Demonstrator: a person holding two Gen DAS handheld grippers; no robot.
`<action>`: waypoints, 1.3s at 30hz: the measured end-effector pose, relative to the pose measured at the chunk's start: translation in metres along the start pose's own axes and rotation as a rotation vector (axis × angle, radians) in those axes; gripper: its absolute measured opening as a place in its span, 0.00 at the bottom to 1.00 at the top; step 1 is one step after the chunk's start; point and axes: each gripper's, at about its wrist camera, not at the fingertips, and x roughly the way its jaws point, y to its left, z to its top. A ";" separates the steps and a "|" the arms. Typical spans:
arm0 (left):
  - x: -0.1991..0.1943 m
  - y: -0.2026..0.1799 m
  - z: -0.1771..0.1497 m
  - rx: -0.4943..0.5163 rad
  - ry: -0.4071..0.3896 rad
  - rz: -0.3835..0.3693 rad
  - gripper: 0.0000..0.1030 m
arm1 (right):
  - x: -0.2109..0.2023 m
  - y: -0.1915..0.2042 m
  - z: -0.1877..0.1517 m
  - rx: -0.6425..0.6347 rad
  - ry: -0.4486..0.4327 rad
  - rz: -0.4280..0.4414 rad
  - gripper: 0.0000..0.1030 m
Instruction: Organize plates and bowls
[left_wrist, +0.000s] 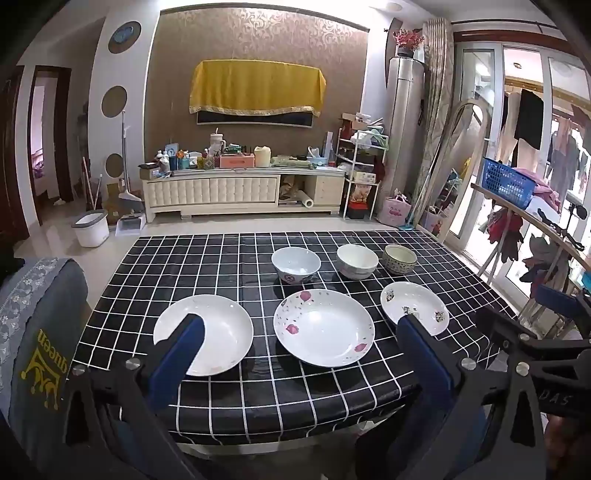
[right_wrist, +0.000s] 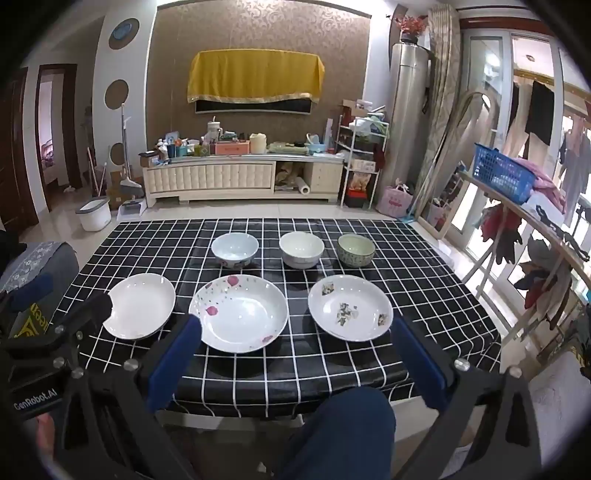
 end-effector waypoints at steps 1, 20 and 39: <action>0.000 0.000 0.000 0.001 -0.001 0.000 1.00 | 0.000 0.000 0.000 -0.001 0.001 0.000 1.00; -0.003 0.004 0.000 0.000 -0.012 0.000 1.00 | -0.004 0.001 0.002 0.012 0.002 0.029 1.00; -0.004 0.005 0.001 -0.002 -0.014 0.004 1.00 | -0.003 0.004 0.002 -0.006 0.000 0.021 1.00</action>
